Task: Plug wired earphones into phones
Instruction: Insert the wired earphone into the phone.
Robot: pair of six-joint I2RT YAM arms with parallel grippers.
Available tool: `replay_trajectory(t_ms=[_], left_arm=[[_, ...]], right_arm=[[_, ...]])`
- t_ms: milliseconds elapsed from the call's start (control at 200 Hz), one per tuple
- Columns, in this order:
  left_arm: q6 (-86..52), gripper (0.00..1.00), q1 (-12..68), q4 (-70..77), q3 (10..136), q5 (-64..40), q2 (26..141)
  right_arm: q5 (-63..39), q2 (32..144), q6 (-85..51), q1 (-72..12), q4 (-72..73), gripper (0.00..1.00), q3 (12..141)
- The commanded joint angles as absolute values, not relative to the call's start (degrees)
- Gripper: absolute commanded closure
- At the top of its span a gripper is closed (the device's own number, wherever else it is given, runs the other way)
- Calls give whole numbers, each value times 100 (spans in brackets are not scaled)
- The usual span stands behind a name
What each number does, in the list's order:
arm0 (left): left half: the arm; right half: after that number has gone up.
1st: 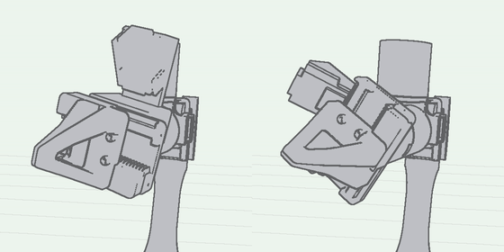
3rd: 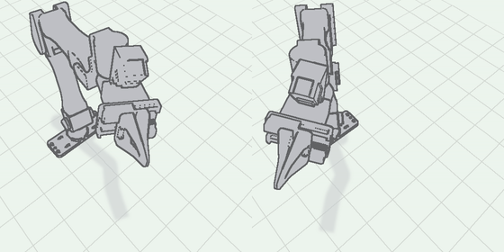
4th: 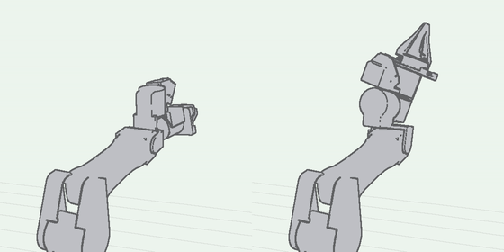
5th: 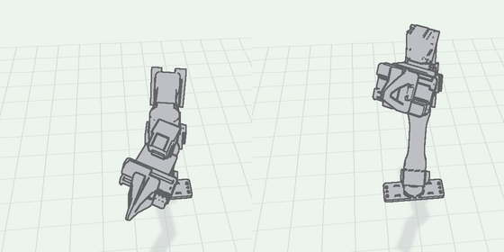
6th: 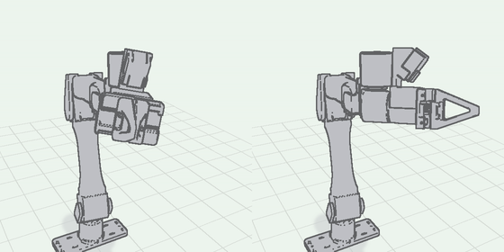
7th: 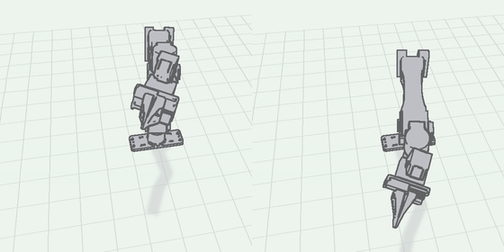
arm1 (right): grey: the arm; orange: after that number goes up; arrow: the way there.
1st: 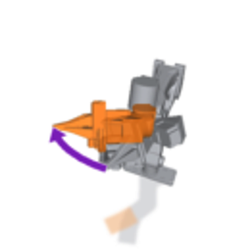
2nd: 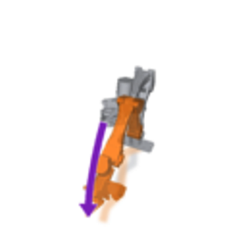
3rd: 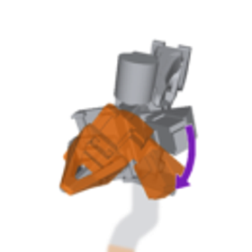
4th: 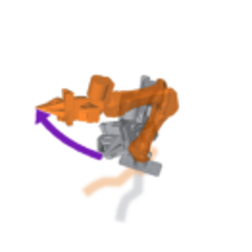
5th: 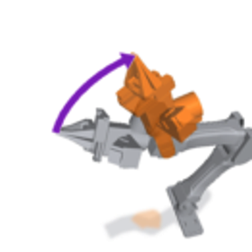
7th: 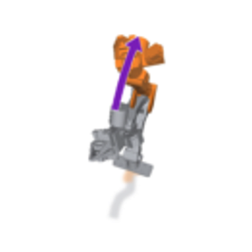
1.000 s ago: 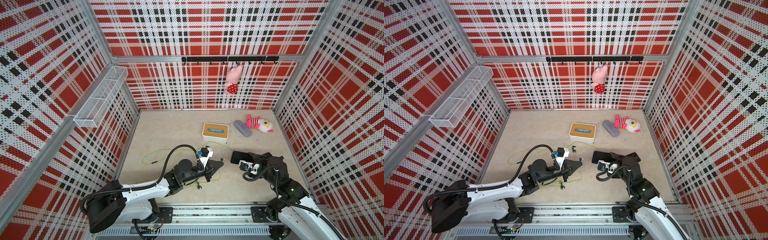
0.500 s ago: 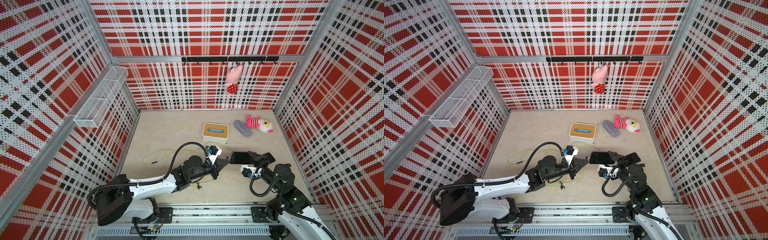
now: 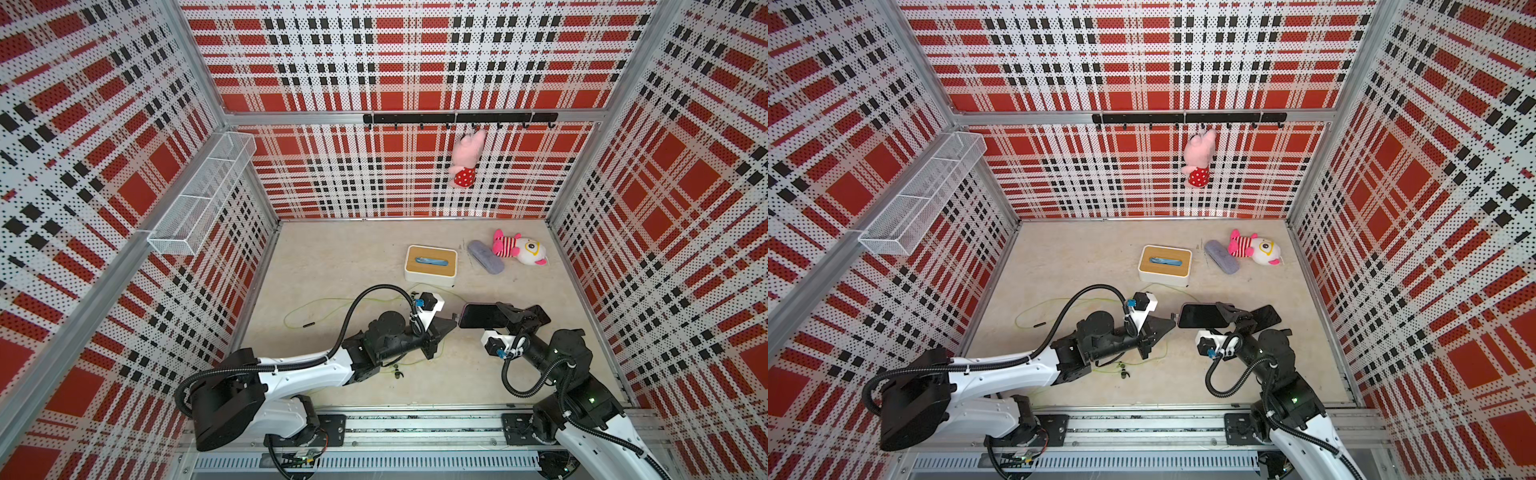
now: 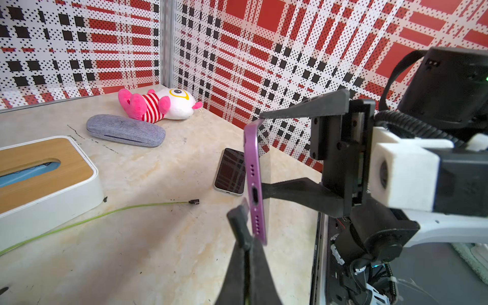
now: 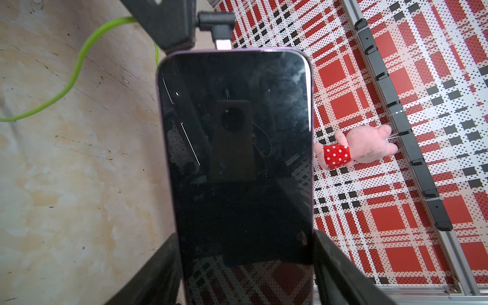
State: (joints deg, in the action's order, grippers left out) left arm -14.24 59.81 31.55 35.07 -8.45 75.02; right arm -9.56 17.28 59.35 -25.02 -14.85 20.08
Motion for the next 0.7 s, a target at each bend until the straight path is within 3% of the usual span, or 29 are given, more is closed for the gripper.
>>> replay_trajectory(t_ms=[0,406,691], left_arm=[[-1230,100,6062,3026,3698,-828,7467],[-1043,100,6109,3032,3582,-432,7176],[-947,100,6131,3032,3655,-715,7374]], right_arm=[[-1147,1660,6025,-2531,-1283,50,2024],[-993,1679,5983,-2531,-1345,50,1982],[-1087,1704,5983,-2528,-1292,50,2022]])
